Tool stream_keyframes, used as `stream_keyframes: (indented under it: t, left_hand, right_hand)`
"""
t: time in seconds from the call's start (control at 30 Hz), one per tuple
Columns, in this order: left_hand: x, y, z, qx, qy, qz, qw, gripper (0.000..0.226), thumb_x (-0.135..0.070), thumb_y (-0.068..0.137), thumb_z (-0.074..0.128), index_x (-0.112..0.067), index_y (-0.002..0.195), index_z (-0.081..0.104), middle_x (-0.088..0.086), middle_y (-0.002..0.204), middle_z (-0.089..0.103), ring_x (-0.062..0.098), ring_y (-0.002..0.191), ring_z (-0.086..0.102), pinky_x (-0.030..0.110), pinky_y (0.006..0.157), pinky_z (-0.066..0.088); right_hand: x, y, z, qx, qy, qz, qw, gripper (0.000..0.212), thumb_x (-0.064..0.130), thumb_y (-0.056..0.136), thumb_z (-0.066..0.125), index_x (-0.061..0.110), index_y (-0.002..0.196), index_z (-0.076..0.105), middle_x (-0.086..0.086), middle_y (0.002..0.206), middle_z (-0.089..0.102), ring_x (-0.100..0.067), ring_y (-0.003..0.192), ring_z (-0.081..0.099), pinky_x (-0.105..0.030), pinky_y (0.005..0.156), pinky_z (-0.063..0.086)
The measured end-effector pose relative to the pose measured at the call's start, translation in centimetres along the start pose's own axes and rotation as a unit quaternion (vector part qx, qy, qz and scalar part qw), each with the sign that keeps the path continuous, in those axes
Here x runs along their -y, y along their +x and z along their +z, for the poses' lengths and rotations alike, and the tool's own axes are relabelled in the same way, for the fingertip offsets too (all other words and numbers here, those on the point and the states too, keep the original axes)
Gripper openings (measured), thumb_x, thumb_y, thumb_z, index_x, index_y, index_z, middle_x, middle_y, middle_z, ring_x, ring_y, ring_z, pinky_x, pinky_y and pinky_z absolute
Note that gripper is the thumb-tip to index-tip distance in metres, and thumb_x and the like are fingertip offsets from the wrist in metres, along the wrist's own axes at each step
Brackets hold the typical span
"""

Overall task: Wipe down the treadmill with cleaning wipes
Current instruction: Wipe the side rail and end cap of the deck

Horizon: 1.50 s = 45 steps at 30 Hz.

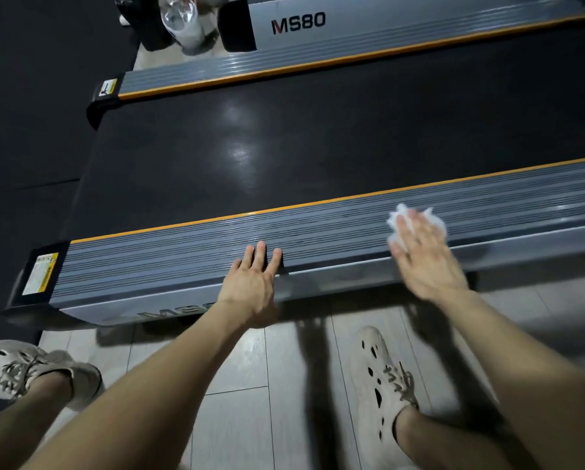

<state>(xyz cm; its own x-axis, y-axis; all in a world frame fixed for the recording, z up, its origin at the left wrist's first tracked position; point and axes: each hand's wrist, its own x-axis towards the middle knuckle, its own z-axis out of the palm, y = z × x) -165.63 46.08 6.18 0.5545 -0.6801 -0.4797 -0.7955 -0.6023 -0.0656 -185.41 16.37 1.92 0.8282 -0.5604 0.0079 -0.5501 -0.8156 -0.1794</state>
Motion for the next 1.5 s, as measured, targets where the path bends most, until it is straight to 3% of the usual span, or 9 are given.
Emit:
stream_keyframes:
  t: [0.2,0.3,0.43,0.73,0.87,0.97,1.1,1.3,1.5]
  left_hand:
    - [0.0,0.5,0.7,-0.021,0.013,0.001,1.000,0.139,-0.074,0.084,0.074,-0.021,0.169,-0.021,0.017,0.177,-0.020,0.038,0.166,-0.011,0.049,0.135,0.009]
    - [-0.3,0.4,0.5,-0.011,0.017,-0.005,1.000,0.140,-0.071,0.085,0.076,-0.020,0.168,-0.024,0.017,0.177,-0.022,0.039,0.165,-0.013,0.050,0.136,0.008]
    - [-0.2,0.5,0.0,0.002,0.017,-0.004,1.000,0.141,-0.083,0.082,0.069,-0.020,0.168,-0.023,0.018,0.177,-0.020,0.039,0.166,-0.009,0.049,0.135,0.011]
    - [-1.2,-0.3,-1.1,0.001,0.023,-0.010,1.000,0.144,-0.081,0.079,0.073,-0.020,0.169,-0.022,0.019,0.177,-0.019,0.040,0.166,-0.008,0.050,0.135,0.013]
    - [-1.0,-0.5,-2.0,0.015,0.015,-0.010,1.000,0.139,-0.077,0.081,0.075,-0.021,0.171,-0.015,0.017,0.179,-0.011,0.039,0.166,-0.001,0.049,0.133,0.022]
    - [-1.3,-0.3,-3.4,0.004,-0.019,-0.020,1.000,0.113,-0.068,0.083,0.075,-0.026,0.170,0.016,0.016,0.172,0.025,0.038,0.158,0.029,0.050,0.120,0.044]
    - [-2.7,0.6,-4.8,-0.084,-0.039,-0.018,0.996,0.065,-0.058,0.085,0.067,-0.034,0.143,0.051,0.005,0.135,0.054,0.031,0.130,0.055,0.047,0.103,0.051]
    - [-6.8,4.7,-6.1,-0.066,-0.033,0.024,0.997,0.135,-0.072,0.081,0.076,-0.029,0.171,-0.014,0.014,0.178,-0.018,0.033,0.166,-0.013,0.057,0.133,0.012]
    - [-10.6,9.7,-7.3,-0.073,-0.022,0.037,0.996,0.167,-0.094,0.057,0.076,-0.023,0.165,-0.031,0.015,0.174,-0.032,0.034,0.162,-0.029,0.060,0.133,-0.002]
  right_hand:
    - [-3.7,0.0,-2.0,-0.002,0.038,0.239,0.970,0.092,0.074,0.099,0.000,0.017,0.171,0.013,-0.011,0.179,0.001,-0.030,0.165,0.002,-0.051,0.133,0.003]
    - [6.1,-1.2,0.2,-0.020,0.020,0.011,1.000,0.065,0.054,0.108,0.028,0.019,0.164,0.033,-0.008,0.174,0.024,-0.037,0.160,0.021,-0.050,0.131,0.016]
    - [13.4,-3.3,2.2,0.057,0.020,-0.276,0.959,0.066,0.056,0.112,0.031,0.028,0.171,0.018,0.002,0.179,0.007,-0.016,0.165,-0.004,-0.045,0.134,0.005]
    - [8.0,-2.0,1.0,0.043,-0.049,-0.239,0.969,0.063,0.057,0.112,0.017,0.034,0.171,0.010,0.006,0.179,0.002,-0.018,0.165,-0.005,-0.049,0.134,0.000]
    - [4.7,1.0,-1.3,0.053,-0.075,-0.082,0.992,0.063,0.065,0.109,0.004,0.045,0.168,-0.002,0.001,0.178,-0.015,-0.023,0.163,-0.019,-0.059,0.130,-0.007]
    - [4.0,1.7,-2.6,0.011,-0.066,-0.047,0.997,0.065,0.063,0.111,0.016,0.042,0.169,-0.002,-0.010,0.178,-0.011,-0.028,0.165,-0.013,-0.060,0.131,0.000]
    - [5.0,-0.4,-1.4,-0.001,0.011,-0.076,0.997,0.063,0.058,0.109,0.034,0.031,0.166,0.032,-0.015,0.178,0.008,-0.037,0.164,0.006,-0.056,0.130,0.021]
    - [2.9,-1.4,-0.7,0.040,-0.021,-0.147,0.988,0.071,0.065,0.109,0.020,0.032,0.171,0.008,-0.001,0.179,-0.011,-0.018,0.164,-0.014,-0.045,0.135,0.001]
    - [-8.1,0.7,-2.9,-0.001,0.003,0.173,0.985,0.095,0.076,0.097,-0.012,0.019,0.171,0.002,-0.007,0.179,-0.004,-0.020,0.165,-0.005,-0.043,0.134,0.001]
